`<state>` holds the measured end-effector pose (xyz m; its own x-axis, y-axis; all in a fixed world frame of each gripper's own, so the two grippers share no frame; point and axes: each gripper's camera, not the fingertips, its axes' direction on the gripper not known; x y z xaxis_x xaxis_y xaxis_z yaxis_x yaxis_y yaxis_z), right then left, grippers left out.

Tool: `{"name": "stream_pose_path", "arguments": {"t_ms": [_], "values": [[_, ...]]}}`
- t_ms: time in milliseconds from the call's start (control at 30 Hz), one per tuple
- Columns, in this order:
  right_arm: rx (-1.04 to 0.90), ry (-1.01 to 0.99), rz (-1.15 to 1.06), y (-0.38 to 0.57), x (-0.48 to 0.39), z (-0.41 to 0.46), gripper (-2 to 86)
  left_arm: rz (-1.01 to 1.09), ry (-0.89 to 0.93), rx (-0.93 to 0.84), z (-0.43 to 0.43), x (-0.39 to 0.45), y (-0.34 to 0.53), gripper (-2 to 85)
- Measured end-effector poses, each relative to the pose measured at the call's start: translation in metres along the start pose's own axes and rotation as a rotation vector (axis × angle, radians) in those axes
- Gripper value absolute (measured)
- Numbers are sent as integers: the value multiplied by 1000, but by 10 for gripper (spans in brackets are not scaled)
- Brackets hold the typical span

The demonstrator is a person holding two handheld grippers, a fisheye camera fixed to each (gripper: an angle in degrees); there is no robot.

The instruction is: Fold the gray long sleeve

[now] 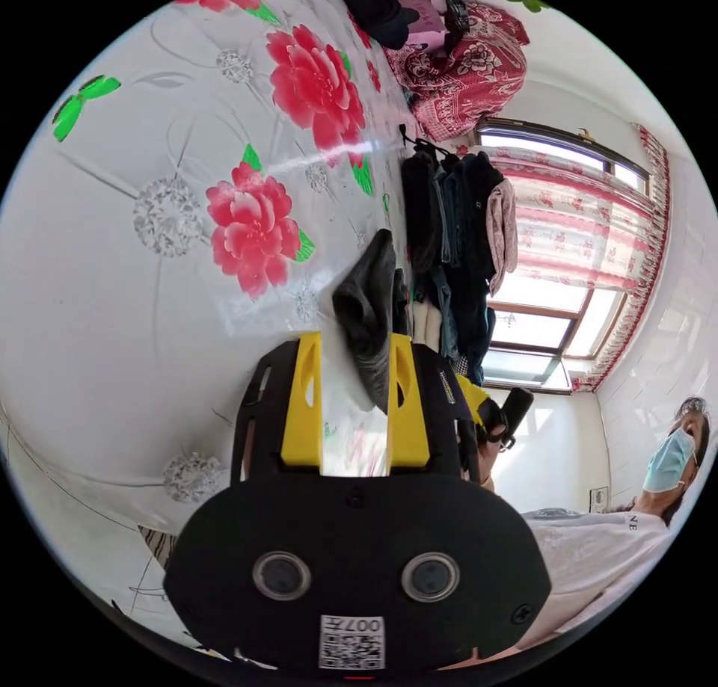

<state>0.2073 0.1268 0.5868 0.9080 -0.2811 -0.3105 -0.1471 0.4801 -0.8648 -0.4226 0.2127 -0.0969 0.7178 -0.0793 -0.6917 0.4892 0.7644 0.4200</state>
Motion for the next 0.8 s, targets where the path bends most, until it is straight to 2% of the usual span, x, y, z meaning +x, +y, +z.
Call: {"name": "stream_pose_path", "arguments": {"t_ms": [67, 133, 233, 400, 500, 533, 633, 667, 700, 800], "values": [[31, 20, 66, 8, 12, -5, 80, 10, 14, -24, 3, -1, -3, 129], [55, 121, 87, 10, 20, -18, 86, 34, 7, -56, 6, 0, -7, 132], [38, 310, -18, -9, 11, -26, 94, 78, -25, -92, 12, 4, -11, 131], [-186, 436, -236, -68, -17, 47, 95, 51, 0, -96, 16, -4, -13, 125], [-359, 532, -204, -84, -1, 94, 84, 42, 3, -95, 13, -8, -13, 122], [-322, 575, -190, -86, 2, 93, 81, 42, 3, -96, 13, -9, -12, 121], [-200, 368, -33, -100, 19, 61, 71, 45, 6, -96, 9, -14, -11, 116], [-107, 305, -3, -103, 19, 42, 67, 48, 10, -94, 8, -17, -10, 114], [-24, 295, -18, -106, 11, 23, 64, 47, 17, -89, 8, -20, -10, 112], [26, 314, -174, -114, -25, 7, 59, 41, 26, -77, 11, -27, -7, 106]]}}
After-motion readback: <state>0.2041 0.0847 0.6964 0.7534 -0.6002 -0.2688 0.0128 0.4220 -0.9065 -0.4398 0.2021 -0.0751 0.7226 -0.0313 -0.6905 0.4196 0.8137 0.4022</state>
